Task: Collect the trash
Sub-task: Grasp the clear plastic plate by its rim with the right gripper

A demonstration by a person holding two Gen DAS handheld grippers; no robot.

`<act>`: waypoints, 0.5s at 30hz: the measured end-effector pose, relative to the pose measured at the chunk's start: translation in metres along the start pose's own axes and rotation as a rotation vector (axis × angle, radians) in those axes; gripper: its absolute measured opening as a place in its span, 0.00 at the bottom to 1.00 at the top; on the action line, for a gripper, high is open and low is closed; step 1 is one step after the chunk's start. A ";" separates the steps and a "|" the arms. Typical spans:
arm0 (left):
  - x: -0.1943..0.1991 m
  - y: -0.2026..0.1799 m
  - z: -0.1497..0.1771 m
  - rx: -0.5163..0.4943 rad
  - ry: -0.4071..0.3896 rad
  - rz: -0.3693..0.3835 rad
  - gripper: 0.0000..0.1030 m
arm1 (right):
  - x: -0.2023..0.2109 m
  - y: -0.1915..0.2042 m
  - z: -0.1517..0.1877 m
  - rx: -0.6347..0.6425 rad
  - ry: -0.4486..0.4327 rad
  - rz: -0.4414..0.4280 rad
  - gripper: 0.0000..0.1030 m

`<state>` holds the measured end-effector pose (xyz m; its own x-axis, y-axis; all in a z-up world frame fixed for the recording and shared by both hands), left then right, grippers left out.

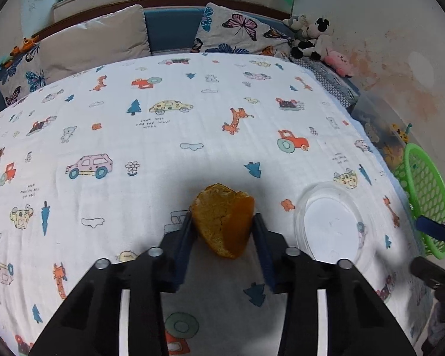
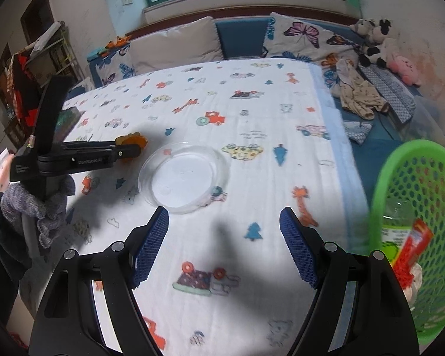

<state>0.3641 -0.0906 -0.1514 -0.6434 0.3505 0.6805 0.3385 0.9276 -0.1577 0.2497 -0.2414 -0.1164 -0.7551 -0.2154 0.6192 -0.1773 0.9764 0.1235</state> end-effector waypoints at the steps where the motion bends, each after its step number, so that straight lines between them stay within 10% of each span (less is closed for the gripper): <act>1: 0.003 0.001 -0.001 -0.002 -0.006 -0.004 0.32 | -0.005 0.003 0.000 0.007 0.006 -0.004 0.75; 15: 0.045 0.022 -0.007 0.048 -0.069 0.004 0.29 | -0.060 0.046 -0.004 0.030 0.078 -0.104 0.89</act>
<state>0.3475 -0.0559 -0.1191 -0.6884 0.3607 0.6293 0.3088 0.9308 -0.1957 0.2891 -0.1836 -0.1444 -0.6806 -0.3120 0.6629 -0.2715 0.9478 0.1673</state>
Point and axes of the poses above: each gripper's, at about its wrist camera, not at the fingertips, and x roughly against the way its jaws point, y to its left, z to its underside, the point moved 9 cm from there along -x, roughly the way its jaws point, and after that the axes turned 11 degrees about -y, right-handed, at the moved point
